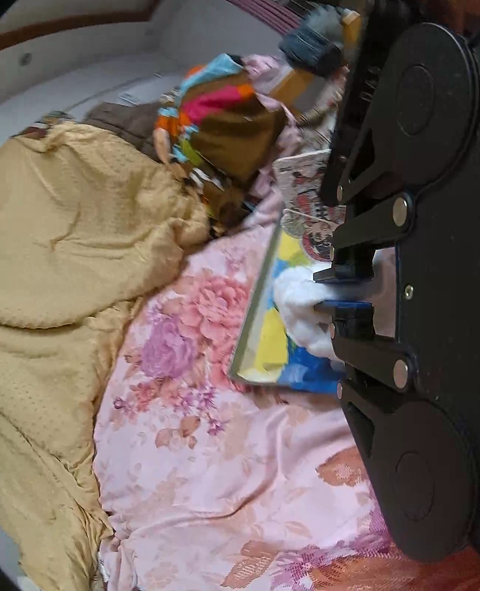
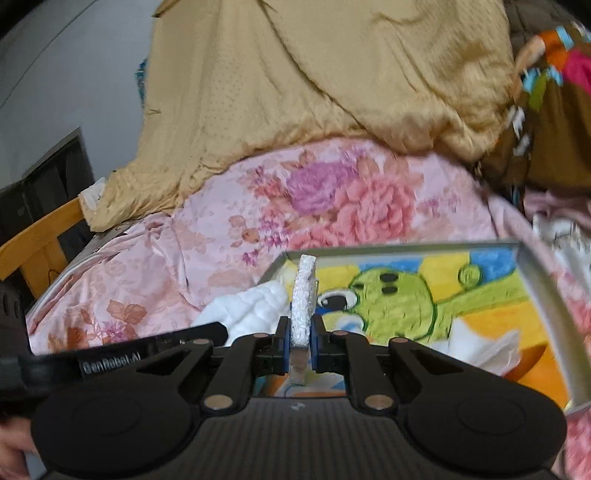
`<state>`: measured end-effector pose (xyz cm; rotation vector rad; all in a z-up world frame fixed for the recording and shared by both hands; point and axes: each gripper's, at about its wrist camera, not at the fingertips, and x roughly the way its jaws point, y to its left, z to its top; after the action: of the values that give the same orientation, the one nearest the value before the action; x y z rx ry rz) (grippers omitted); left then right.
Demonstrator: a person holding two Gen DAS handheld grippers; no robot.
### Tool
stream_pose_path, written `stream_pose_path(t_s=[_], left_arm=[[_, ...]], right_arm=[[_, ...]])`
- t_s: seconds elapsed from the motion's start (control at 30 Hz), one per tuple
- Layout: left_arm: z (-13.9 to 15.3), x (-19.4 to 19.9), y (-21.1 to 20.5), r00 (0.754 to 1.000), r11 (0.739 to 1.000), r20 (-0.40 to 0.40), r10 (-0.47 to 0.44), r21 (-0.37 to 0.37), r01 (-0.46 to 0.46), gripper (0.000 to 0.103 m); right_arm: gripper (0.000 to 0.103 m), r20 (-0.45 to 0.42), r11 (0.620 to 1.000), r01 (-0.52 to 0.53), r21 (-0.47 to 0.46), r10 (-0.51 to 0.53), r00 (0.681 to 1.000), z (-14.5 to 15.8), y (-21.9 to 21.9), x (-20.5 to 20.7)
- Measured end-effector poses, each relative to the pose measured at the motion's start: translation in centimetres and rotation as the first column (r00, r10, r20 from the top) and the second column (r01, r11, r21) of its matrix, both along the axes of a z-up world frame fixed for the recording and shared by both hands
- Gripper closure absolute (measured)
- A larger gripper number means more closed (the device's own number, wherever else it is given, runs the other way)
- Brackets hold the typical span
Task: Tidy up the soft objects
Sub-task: 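Lift and carry the packet in the right tool while the left tool carries the cloth to the tray, then open the right tool over the frog tray while the left tool releases the white cloth there, then withdraw both tools from the tray back to the remaining pile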
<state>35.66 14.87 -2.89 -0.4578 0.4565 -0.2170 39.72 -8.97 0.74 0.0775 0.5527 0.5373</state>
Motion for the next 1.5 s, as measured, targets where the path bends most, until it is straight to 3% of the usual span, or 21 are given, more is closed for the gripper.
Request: stream_pose_path(t_s=[0.13,0.3,0.47,0.57,0.7,0.9,1.1,1.4,1.5], left_arm=[[-0.7,0.4,-0.5,0.999,0.999,-0.041,-0.018,0.049,0.02,0.091],[-0.9,0.6,-1.9,0.998,0.989,-0.051,-0.048,0.134,0.055,0.086],[-1.3,0.7,-2.5,0.996,0.985,-0.066,-0.055,0.161,0.065,0.081],[-1.2,0.6,-2.7,0.996,0.984,-0.062,-0.057,0.163,0.066,0.073],[-0.9,0.4,-3.0,0.997,0.984,-0.053,-0.054,0.166,0.063,0.06],[0.0,-0.5,-3.9,0.998,0.981,-0.031,-0.048,0.188,0.053,0.038],[1.2,-2.3,-4.5,1.0,0.975,0.026,-0.009,0.221,0.003,0.028],[4.2,-6.9,-5.6,0.994,0.977,0.109,0.002,0.213,-0.025,0.003],[5.4,-8.7,-6.3,0.992,0.975,0.127,-0.005,0.222,-0.024,0.001]], right_arm=[[0.091,-0.068,0.998,0.06,0.017,-0.059,0.996,-1.0,-0.9,1.0],[0.085,-0.092,0.994,0.107,-0.013,-0.108,0.99,-1.9,-1.8,1.4],[0.074,-0.087,0.987,0.153,-0.052,-0.157,0.984,-2.3,-2.3,1.2],[0.069,-0.069,0.983,0.175,-0.052,-0.178,0.982,-2.1,-2.7,0.8],[0.05,-0.054,0.983,0.178,-0.053,-0.181,0.982,-1.8,-3.3,0.3],[0.033,0.012,0.979,0.191,-0.067,-0.19,0.982,-0.4,-4.4,-1.2],[0.013,0.101,0.978,0.203,-0.042,-0.198,0.975,1.4,-6.8,-3.8],[0.0,0.18,0.978,0.207,-0.01,-0.202,0.963,3.5,-10.7,-8.5],[0.0,0.197,0.98,0.2,-0.012,-0.194,0.961,4.0,-11.6,-10.3]])
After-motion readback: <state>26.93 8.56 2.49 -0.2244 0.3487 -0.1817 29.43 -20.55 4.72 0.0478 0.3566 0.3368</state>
